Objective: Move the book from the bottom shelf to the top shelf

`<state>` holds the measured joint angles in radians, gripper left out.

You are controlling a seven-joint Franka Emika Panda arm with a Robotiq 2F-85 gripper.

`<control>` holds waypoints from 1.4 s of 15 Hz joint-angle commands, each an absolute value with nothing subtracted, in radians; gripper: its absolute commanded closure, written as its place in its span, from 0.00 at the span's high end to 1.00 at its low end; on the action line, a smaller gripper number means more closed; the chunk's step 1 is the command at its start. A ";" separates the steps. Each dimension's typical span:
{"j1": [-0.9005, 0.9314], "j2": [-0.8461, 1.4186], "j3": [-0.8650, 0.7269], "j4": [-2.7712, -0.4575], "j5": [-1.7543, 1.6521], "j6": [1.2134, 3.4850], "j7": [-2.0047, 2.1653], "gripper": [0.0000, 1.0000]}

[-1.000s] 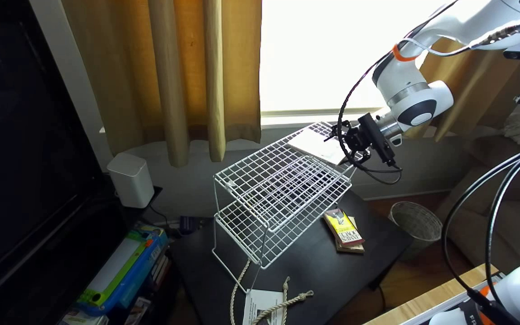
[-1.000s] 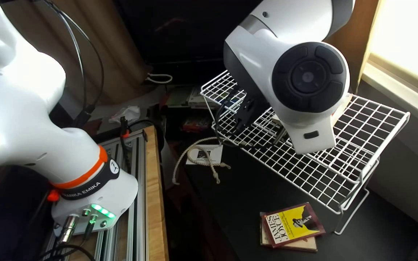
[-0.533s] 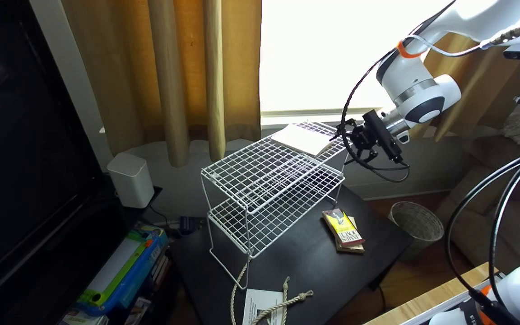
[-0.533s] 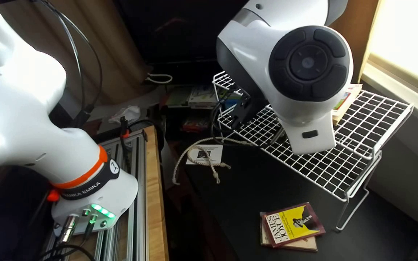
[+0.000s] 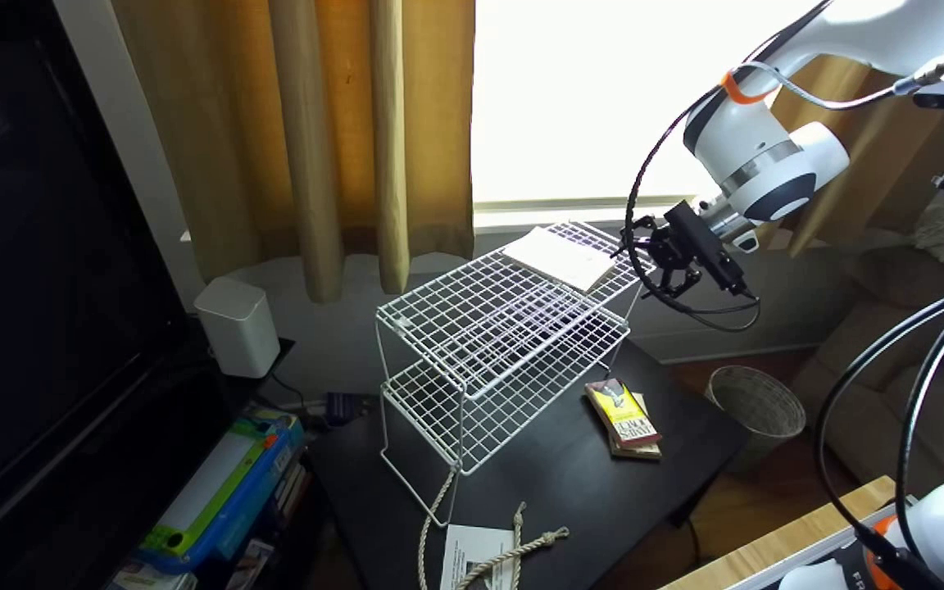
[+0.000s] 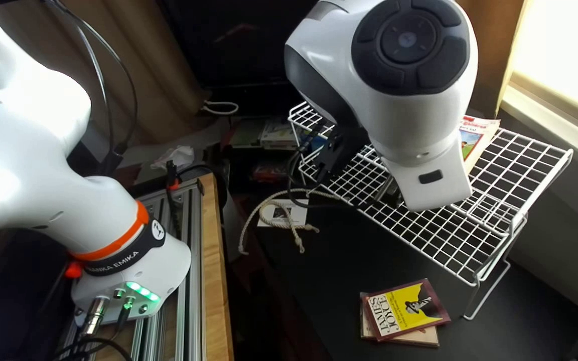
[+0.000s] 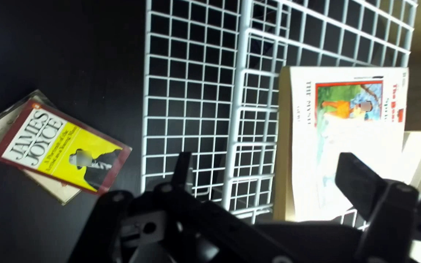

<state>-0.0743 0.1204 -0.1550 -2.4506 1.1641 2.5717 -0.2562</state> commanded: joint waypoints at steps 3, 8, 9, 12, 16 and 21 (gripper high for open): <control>-0.061 0.008 -0.137 -2.555 0.772 2.742 -0.029 1.00; -0.073 -0.035 -0.127 -2.592 0.353 2.808 0.199 1.00; -0.077 -0.064 -0.129 -2.588 0.272 2.807 0.243 1.00; -0.094 -0.119 -0.120 -2.566 0.120 2.781 0.329 1.00; -0.081 -0.194 -0.105 -2.535 0.166 2.674 0.287 1.00; -0.091 -0.188 -0.092 -2.512 0.155 2.665 0.296 1.00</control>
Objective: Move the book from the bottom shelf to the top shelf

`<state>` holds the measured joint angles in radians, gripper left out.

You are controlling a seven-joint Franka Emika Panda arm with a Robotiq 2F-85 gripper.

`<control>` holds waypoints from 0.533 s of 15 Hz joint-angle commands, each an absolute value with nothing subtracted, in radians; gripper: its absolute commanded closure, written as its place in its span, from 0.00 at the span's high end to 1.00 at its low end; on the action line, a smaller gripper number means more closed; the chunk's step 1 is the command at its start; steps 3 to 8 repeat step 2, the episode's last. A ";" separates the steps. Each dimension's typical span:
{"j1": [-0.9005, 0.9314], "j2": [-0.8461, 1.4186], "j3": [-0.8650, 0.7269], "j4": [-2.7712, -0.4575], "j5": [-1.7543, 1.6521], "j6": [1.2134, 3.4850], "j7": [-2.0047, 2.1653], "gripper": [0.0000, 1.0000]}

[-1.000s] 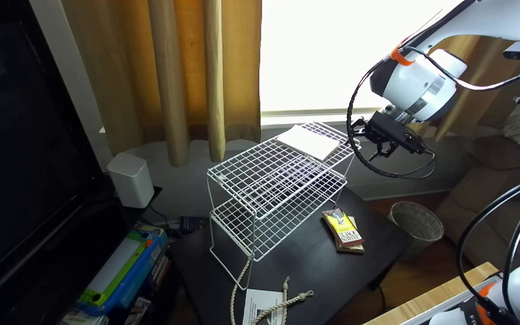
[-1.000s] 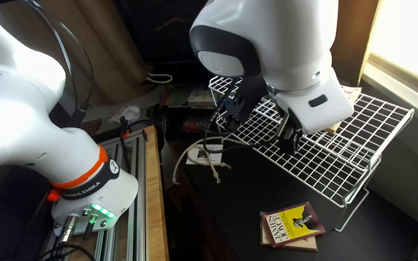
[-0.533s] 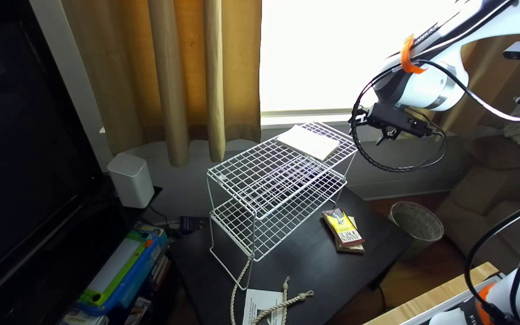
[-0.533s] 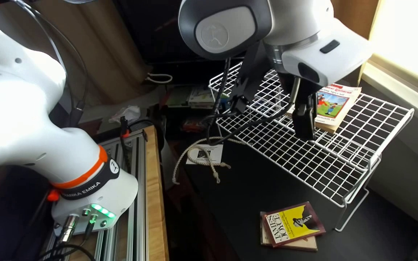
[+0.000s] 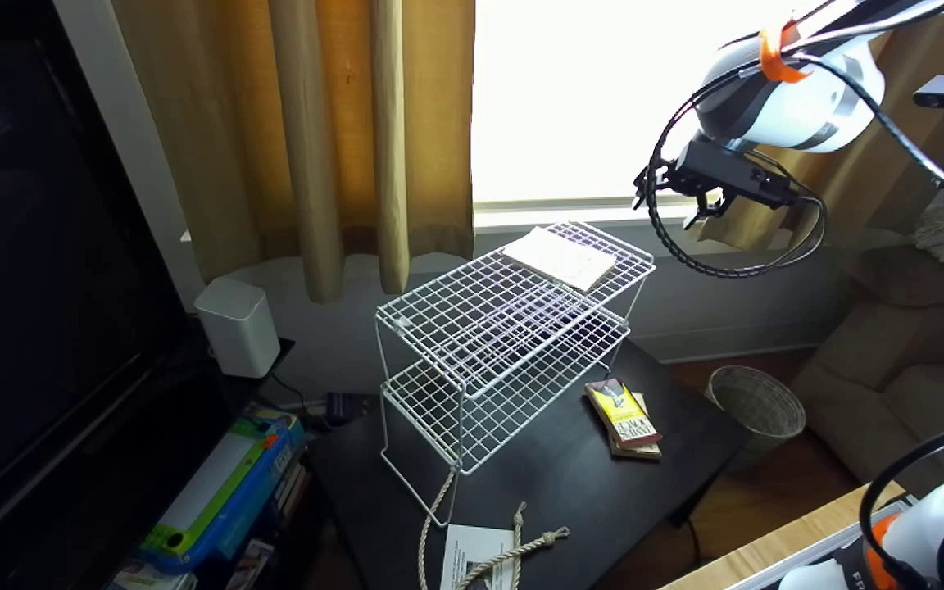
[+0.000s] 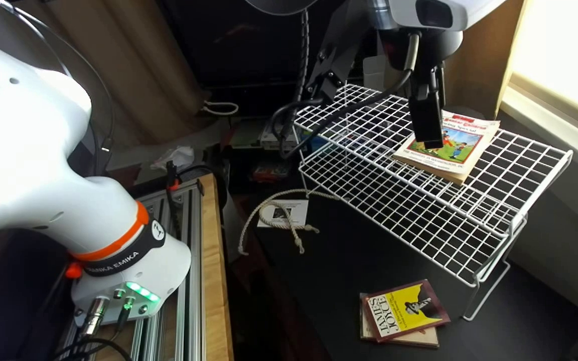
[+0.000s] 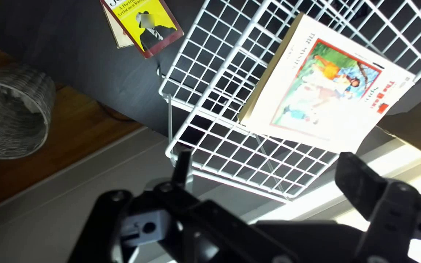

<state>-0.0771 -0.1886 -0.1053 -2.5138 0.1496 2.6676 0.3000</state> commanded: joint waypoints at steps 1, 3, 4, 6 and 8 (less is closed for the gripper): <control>-0.091 -0.189 -0.092 -2.513 0.155 2.665 0.295 1.00; -0.091 -0.189 -0.092 -2.513 0.155 2.665 0.295 1.00; -0.091 -0.189 -0.092 -2.513 0.155 2.665 0.295 1.00; -0.091 -0.189 -0.092 -2.513 0.155 2.665 0.295 1.00; -0.091 -0.189 -0.092 -2.513 0.155 2.665 0.295 1.00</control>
